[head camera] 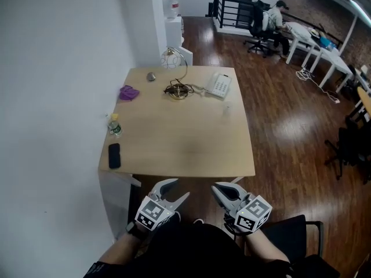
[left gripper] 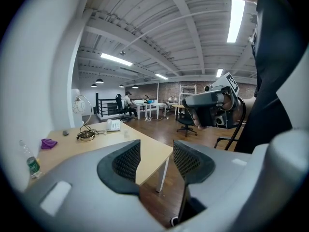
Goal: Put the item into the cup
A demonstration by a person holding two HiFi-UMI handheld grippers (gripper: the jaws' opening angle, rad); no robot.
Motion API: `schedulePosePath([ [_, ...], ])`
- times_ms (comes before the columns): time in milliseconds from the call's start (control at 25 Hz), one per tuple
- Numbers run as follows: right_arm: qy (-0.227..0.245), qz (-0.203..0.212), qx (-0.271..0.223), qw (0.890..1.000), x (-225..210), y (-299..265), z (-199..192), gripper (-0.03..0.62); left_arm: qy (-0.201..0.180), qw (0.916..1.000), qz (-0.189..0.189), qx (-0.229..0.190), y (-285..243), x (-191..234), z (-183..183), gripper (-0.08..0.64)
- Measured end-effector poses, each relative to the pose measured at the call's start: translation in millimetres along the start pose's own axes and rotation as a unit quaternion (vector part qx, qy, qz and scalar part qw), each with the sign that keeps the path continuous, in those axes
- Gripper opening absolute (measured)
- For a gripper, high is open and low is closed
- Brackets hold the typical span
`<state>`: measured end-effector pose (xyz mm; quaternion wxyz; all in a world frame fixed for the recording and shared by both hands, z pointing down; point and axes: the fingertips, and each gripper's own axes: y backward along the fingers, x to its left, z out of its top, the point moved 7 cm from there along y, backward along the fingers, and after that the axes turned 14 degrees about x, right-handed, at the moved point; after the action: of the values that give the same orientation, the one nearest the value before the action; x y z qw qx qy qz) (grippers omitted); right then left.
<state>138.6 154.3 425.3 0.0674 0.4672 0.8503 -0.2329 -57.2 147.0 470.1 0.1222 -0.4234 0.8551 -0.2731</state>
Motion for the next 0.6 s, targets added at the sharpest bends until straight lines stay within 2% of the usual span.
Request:
schedulePosePath([
  [320, 0.008, -0.004, -0.003, 1.0, 9.0, 9.9, -4.8, 0.008, -0.012, 0.9999, 0.002, 0.001, 6.6, -14.6, -1.6, 0.206],
  [600, 0.02, -0.015, -0.001, 1.0, 6.6, 13.8, -6.5, 0.008, -0.015, 0.9998, 0.01, -0.01, 7.8, -11.1, 3.4, 0.206],
])
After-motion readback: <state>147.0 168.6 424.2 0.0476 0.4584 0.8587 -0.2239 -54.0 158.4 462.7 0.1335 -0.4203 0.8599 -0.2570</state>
